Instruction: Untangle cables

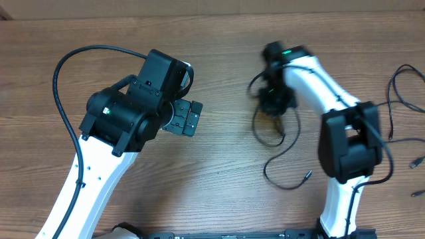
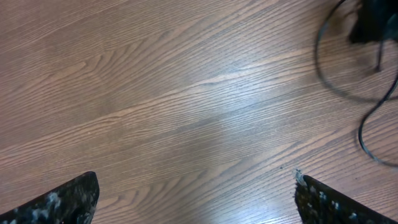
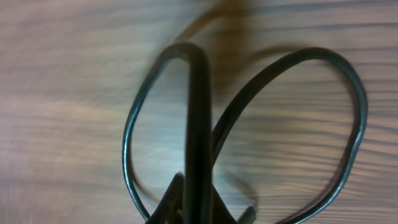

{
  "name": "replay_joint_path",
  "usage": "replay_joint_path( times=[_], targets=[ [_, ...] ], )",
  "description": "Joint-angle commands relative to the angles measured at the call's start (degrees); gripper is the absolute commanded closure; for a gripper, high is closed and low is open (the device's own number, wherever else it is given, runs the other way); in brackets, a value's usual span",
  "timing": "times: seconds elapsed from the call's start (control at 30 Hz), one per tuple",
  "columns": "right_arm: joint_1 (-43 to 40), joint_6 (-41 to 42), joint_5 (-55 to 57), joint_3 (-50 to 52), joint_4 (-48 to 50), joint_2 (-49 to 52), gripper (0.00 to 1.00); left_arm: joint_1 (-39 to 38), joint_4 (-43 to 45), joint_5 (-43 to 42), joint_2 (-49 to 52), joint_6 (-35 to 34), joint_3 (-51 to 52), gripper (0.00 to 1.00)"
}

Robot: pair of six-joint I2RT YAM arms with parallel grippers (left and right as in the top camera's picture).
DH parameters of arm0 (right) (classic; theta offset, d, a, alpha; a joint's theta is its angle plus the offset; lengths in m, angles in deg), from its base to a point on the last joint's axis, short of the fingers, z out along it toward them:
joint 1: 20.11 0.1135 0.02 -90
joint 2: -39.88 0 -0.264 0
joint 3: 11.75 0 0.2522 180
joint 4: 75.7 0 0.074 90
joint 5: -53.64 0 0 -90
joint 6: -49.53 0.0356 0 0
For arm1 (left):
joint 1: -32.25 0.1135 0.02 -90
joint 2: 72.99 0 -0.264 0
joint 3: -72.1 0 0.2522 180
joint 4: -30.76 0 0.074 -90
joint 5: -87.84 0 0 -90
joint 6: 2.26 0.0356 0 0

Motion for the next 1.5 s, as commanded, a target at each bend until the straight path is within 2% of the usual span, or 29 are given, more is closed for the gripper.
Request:
replay_joint_path(
  times=[0.0, 0.1, 0.27, 0.57, 0.8, 0.93, 1.1, 1.3, 1.47],
  targets=[
    [-6.8, 5.7, -13.2, -1.0, 2.9, -1.6, 0.96, 0.2, 0.2, 0.8, 0.3, -0.7, -0.1, 0.00],
    [-10.9, 5.8, -20.0, -1.0, 5.2, -1.6, 0.96, 0.2, 0.2, 0.8, 0.3, -0.7, -0.1, 0.00],
    [-13.9, 8.2, -21.1, -1.0, 7.9, -1.6, 0.96, 0.2, 0.2, 0.8, 0.3, -0.7, -0.1, 0.00],
    [-14.0, 8.5, -21.1, -1.0, 10.4, -1.6, 0.96, 0.2, 0.2, 0.8, 0.3, -0.7, -0.1, 0.00],
    [-14.1, 14.5, -20.7, -1.0, 14.6, -1.6, 0.96, 0.2, 0.2, 0.8, 0.3, -0.7, -0.1, 0.00],
    [-14.1, 14.6, -20.7, -1.8, 17.3, -1.6, 0.96, 0.2, 0.2, 0.8, 0.3, -0.7, -0.1, 0.00],
    [-15.5, 14.4, -17.8, -7.2, 15.4, -1.6, 0.96, 0.2, 0.2, 0.8, 0.3, -0.7, -0.1, 0.00],
    [-19.2, 13.9, -6.3, -18.5, 10.0, -1.6, 0.96, 0.2, 0.2, 0.8, 0.3, -0.7, -0.1, 0.00],
    [-22.5, 13.9, -0.2, -26.7, 10.1, -1.6, 0.96, 0.2, 0.2, 0.8, 0.3, -0.7, -0.1, 0.00]
  ],
)
